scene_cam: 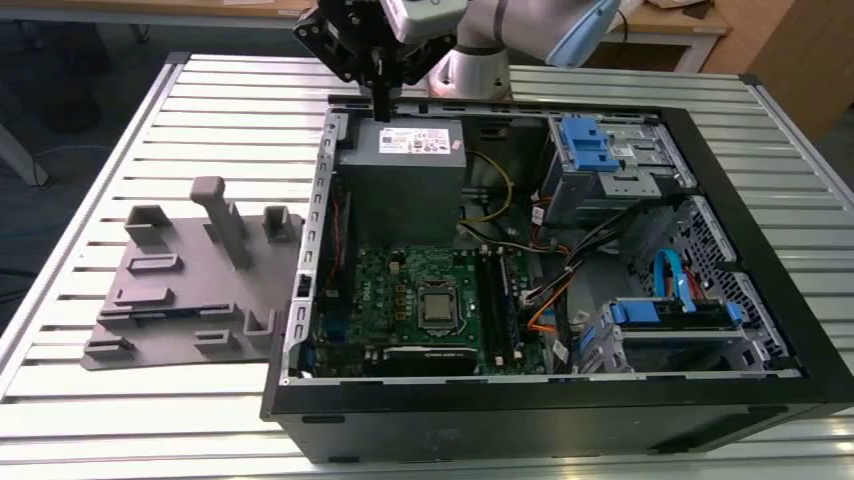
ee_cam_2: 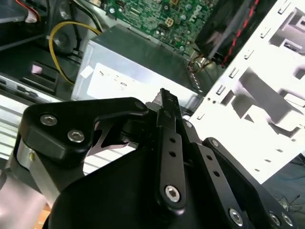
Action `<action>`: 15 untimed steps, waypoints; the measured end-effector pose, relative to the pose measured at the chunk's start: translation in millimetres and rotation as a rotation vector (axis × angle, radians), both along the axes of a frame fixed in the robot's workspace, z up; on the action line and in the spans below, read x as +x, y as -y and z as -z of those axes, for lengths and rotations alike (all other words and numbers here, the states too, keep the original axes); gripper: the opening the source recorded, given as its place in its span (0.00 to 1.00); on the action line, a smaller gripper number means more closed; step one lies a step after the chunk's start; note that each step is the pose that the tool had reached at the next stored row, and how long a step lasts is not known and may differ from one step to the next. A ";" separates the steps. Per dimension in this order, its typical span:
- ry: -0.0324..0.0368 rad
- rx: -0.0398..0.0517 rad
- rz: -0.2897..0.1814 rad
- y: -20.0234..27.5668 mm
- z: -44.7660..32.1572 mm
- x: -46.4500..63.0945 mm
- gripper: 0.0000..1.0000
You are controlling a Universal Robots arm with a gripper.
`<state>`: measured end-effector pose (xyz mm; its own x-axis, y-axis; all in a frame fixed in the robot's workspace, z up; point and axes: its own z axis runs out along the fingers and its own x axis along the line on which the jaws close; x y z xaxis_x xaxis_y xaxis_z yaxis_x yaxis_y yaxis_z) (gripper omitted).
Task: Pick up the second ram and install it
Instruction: 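Reach for the second ram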
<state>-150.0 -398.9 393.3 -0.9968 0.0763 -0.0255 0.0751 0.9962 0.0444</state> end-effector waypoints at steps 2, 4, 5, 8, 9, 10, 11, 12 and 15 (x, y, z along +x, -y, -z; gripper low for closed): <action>0.0000 0.0000 0.000 0.0 0.0 -4.3 0.07; 0.0000 0.0000 0.000 0.0 0.0 -8.7 0.07; 0.0001 0.0001 0.000 0.0 0.0 -10.8 0.07; 0.0001 0.0001 0.000 0.0 0.0 -15.7 0.07; 0.0000 0.0000 0.000 0.0 0.0 -17.2 0.07; 0.0001 0.0000 0.000 0.0 0.0 -18.9 0.07; 0.0001 0.0001 0.000 0.0 0.0 -20.4 0.07; 0.0000 0.0000 0.000 0.0 0.0 -21.7 0.07; 0.0000 0.0000 0.000 0.0 0.0 -25.4 0.07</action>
<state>-175.4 -398.9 393.3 -0.9968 0.0762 -0.0255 0.0750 0.9962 0.0444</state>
